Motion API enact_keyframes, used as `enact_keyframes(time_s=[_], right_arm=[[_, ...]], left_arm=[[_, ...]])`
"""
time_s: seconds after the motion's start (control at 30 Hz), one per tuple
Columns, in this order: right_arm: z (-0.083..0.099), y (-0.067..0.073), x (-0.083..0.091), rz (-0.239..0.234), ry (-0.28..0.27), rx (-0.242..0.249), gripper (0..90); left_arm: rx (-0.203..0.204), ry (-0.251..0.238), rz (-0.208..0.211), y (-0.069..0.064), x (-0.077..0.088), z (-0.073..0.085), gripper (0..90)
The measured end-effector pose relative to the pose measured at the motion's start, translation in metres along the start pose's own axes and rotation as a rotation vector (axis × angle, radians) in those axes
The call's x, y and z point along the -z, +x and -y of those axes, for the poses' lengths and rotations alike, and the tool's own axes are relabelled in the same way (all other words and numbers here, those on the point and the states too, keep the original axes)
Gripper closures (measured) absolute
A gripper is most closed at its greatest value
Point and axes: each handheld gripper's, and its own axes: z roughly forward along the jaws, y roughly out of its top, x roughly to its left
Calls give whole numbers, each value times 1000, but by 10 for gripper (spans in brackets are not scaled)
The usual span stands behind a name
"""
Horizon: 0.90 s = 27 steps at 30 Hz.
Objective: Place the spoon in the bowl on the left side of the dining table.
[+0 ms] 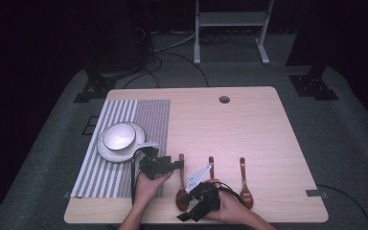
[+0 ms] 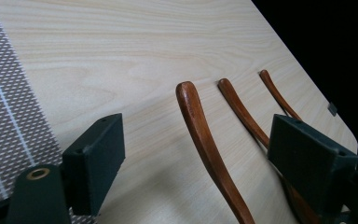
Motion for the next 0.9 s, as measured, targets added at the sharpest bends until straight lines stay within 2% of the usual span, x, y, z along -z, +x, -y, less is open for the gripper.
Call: enact_keyframes(time_s=[0.2,0.4,0.47,0.53,0.63,0.87,0.9], right_arm=[[0,0,0,-1,3,3,360],[0,0,0,0,3,5,359],[0,0,0,0,2,6,359],[0,0,0,0,3,6,360],[0,0,0,-1,1,8,361],[0,0,0,-1,2,9,361],[0,0,0,-1,2,9,361]], left_arm=[[2,13,12,-3,-4,-2,180],[-2,24,-5,-5,-10,-3,235],[-13,28,-4,-6,-12,-3,288],[-13,32,-3,-6,-13,-3,301],[-10,39,9,-6,-15,-3,370],[6,61,29,-2,-20,-2,459],[15,58,43,-1,-21,-1,473]])
